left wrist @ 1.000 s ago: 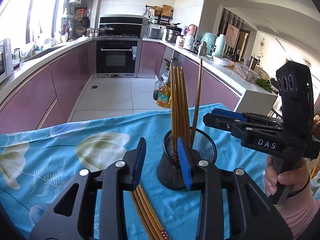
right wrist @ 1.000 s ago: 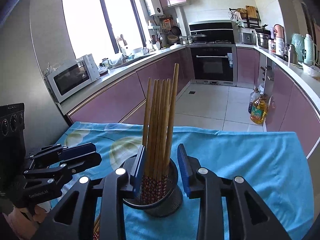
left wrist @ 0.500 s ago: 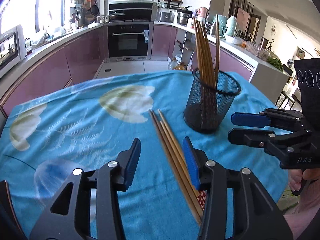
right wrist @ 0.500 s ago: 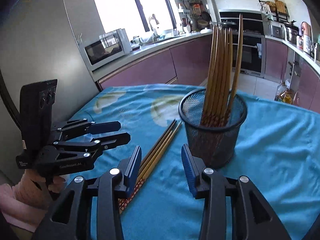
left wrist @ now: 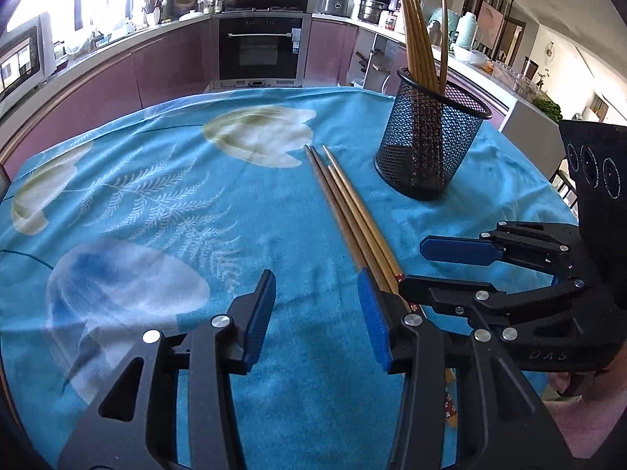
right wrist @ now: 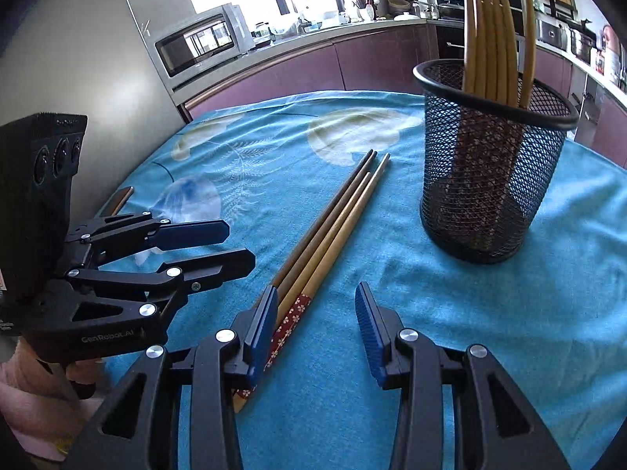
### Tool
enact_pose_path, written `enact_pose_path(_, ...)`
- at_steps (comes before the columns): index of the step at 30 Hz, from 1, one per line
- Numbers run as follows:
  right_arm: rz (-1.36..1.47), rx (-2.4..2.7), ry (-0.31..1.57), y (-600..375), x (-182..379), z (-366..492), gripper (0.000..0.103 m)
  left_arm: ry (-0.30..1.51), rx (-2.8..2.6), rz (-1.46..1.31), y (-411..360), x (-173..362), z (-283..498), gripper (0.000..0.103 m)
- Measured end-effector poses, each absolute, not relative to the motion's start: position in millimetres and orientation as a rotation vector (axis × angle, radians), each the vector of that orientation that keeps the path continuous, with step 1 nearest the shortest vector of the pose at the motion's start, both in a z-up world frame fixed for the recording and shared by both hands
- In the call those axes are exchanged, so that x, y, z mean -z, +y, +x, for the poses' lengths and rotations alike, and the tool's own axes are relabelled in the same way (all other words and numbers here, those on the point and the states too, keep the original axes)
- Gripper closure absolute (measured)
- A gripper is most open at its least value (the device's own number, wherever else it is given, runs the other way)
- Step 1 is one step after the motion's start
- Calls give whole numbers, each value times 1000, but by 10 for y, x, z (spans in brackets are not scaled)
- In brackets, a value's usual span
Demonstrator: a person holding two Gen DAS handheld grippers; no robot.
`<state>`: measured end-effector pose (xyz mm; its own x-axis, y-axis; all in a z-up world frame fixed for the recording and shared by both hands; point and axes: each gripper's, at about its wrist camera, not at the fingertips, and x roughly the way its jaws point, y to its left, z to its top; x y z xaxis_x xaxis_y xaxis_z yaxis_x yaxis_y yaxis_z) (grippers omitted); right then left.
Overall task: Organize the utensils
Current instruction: 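Move both open grippers back down to the remaining chopsticks on the cloth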
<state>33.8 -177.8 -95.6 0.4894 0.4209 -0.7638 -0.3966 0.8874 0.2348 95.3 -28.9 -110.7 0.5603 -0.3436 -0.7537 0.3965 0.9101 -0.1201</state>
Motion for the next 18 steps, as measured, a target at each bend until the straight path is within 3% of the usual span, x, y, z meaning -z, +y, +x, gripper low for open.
enact_pose_path(18, -3, -438, 940, -1847, 975, 309, 68, 883, 472, 99, -472, 1144, 975, 59)
